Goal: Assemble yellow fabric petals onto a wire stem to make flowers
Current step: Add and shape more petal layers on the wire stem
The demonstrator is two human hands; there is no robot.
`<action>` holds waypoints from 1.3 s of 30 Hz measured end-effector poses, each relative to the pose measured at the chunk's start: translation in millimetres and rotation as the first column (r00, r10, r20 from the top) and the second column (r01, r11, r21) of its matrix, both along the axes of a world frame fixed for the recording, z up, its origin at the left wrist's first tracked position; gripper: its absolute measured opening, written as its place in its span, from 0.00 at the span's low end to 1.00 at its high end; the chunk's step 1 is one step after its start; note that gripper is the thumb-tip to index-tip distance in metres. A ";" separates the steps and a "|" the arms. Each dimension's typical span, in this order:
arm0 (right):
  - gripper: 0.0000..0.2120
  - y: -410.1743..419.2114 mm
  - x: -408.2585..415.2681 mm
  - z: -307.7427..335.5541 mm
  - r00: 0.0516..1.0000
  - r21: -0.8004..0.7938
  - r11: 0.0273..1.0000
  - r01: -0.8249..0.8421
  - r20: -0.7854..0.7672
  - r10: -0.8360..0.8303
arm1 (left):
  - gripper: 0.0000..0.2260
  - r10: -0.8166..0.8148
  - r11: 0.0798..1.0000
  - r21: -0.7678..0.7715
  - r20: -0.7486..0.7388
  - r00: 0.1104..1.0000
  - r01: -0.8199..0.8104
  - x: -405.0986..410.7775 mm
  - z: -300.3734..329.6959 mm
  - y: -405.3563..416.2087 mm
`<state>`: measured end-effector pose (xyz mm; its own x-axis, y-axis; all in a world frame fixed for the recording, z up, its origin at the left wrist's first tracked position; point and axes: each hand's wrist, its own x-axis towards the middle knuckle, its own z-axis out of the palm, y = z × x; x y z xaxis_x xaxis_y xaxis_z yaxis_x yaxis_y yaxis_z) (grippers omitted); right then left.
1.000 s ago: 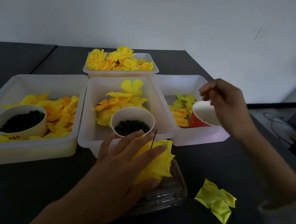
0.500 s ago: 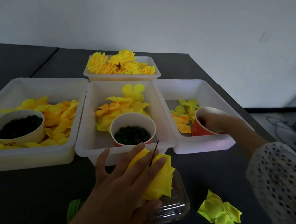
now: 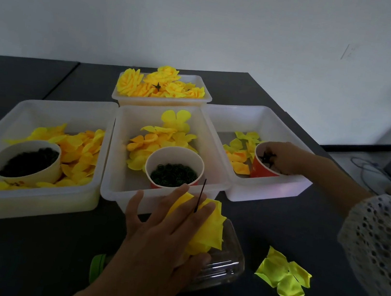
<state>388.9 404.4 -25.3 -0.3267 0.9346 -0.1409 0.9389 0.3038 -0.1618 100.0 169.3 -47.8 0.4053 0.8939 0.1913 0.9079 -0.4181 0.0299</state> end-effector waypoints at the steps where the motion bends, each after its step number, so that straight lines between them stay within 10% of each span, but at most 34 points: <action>1: 0.16 -1.2 0.2 1.3 1.000 -0.007 1.000 -0.001 -0.008 0.001 | 0.28 0.002 1.000 -0.002 0.001 1.000 -0.002 0.1 0.5 -0.1; 13: 0.20 -4.2 1.4 7.3 0.925 0.318 0.939 0.135 0.300 -0.234 | 0.27 -0.003 1.000 -0.004 0.088 0.996 0.003 1.0 0.0 -2.8; 17: 0.13 -5.1 -0.1 8.8 0.895 0.184 0.976 0.113 0.408 -0.181 | 0.27 0.002 1.000 0.018 0.088 0.996 -0.003 1.7 1.5 -2.6; 29: 0.14 -4.2 -1.0 17.1 0.943 0.078 0.972 0.220 0.237 -0.232 | 0.26 -0.002 1.000 0.032 0.130 0.992 -0.002 3.4 3.1 -3.2; 34: 0.08 -21.2 -10.0 29.0 0.958 0.324 0.929 0.177 0.161 -0.238 | 0.26 -0.001 1.000 0.016 0.129 0.992 -0.001 3.0 4.2 -2.8; 39: 0.09 -81.2 -70.4 43.0 0.987 0.364 0.926 -0.095 -0.084 0.135 | 0.27 -0.009 1.000 0.012 0.174 0.985 0.007 2.3 4.8 -3.7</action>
